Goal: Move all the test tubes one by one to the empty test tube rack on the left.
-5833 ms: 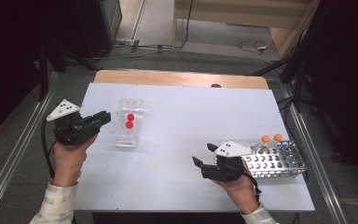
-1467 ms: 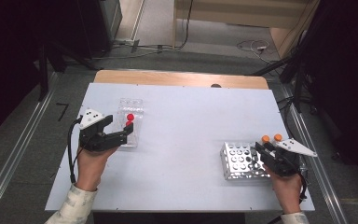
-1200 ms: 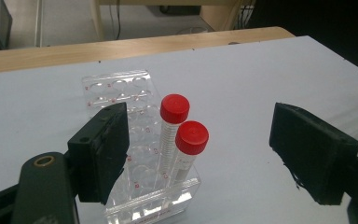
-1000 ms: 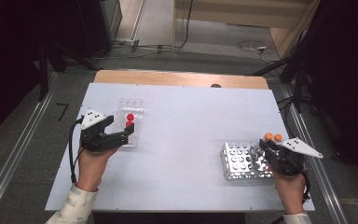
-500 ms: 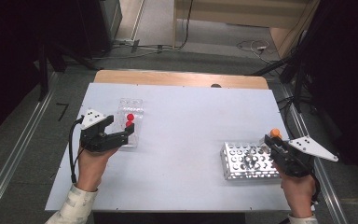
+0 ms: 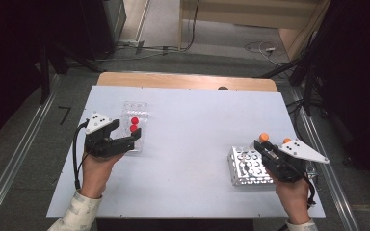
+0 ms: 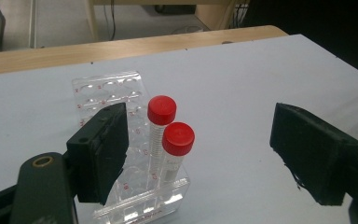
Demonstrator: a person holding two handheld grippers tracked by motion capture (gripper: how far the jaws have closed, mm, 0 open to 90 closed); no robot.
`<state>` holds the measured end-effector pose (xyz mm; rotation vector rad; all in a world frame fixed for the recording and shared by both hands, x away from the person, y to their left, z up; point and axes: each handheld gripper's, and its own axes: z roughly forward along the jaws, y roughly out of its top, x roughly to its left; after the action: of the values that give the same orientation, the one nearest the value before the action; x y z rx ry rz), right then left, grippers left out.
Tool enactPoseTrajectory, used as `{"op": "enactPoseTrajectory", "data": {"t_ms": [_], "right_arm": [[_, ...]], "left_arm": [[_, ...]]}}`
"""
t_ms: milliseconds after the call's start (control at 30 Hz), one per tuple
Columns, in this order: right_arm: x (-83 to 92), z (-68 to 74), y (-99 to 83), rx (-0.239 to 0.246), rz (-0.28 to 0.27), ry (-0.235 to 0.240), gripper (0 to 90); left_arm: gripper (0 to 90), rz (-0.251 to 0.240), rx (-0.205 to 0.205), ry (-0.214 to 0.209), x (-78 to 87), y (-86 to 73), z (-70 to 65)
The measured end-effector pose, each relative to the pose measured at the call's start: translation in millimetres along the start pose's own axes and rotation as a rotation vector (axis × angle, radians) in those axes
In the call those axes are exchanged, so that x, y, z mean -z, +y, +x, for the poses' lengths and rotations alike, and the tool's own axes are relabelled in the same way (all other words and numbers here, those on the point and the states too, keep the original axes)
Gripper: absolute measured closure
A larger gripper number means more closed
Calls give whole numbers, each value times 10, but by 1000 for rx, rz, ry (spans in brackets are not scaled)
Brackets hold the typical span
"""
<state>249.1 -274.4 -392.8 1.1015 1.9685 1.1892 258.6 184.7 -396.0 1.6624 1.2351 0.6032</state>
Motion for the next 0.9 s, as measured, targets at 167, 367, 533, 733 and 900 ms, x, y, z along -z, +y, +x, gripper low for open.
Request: {"op": "enactPoseTrajectory", "data": {"t_ms": [167, 367, 533, 733, 900], "right_arm": [[-94, 212, 62, 39, -1, 60, 718], [-242, 446, 118, 80, 9, 114, 719], [-383, 653, 144, 111, 23, 168, 718], [-547, 880, 149, 139, 50, 238, 718], [-674, 1047, 147, 158, 70, 282, 718]], "left_arm": [[196, -4, -9, -10, 13, 7, -28], [190, -5, -14, -26, 10, 12, -79], [190, 1, -36, -50, -5, 8, -169], [190, -12, -49, -108, 8, 20, -312], [189, -5, -76, -147, -22, 2, -450]]}}
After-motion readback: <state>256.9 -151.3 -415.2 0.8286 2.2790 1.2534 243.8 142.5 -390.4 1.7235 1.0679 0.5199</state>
